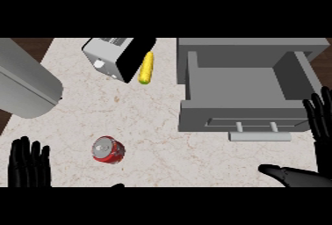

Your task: Pick up the can, place it into the drawer and close the drawer

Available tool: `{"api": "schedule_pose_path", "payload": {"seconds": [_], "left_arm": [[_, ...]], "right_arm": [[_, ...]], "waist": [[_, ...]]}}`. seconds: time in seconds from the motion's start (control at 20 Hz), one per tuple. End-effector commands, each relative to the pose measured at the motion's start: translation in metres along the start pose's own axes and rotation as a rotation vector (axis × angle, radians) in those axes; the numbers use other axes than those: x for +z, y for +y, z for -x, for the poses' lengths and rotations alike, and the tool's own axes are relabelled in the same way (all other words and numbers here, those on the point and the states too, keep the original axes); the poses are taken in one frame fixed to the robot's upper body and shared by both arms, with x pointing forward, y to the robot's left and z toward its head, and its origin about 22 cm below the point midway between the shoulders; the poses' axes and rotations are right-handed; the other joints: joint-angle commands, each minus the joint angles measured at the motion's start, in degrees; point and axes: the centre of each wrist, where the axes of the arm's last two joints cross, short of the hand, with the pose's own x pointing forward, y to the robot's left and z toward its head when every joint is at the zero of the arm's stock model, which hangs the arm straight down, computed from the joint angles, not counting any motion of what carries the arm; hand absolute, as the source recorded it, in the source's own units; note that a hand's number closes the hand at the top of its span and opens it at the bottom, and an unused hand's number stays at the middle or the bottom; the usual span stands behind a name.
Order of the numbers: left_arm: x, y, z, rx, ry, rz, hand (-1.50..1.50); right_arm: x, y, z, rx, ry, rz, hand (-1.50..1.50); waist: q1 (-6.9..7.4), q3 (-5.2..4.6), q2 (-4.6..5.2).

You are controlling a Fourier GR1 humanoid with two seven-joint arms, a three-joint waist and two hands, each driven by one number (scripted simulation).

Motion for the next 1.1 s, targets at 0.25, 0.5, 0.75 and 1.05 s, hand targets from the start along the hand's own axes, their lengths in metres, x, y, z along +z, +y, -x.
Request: {"api": "schedule_pose_path", "payload": {"seconds": [0.25, 0.5, 0.75, 1.05], "left_arm": [[-0.001, -0.031, 0.042, -0.04, 0.051, -0.016, -1.5], [-0.012, -0.032, 0.086, -0.071, 0.098, -0.034, -1.5], [-0.003, -0.035, 0.118, -0.079, 0.097, -0.068, -1.5], [-0.01, -0.024, 0.14, -0.071, 0.127, -0.111, -1.5]], "right_arm": [[0.003, -0.017, -0.008, 0.031, -0.017, 0.009, -1.5], [0.01, -0.016, -0.002, 0.009, -0.011, -0.002, -1.5], [0.01, -0.03, -0.016, 0.01, -0.028, 0.025, -1.5], [0.023, -0.033, -0.008, 0.006, -0.01, 0.036, -1.5]], "waist": [[-0.1, -0.01, 0.03], [-0.11, -0.03, 0.04], [-0.11, -0.05, 0.01], [-0.09, -0.02, 0.01]]}}
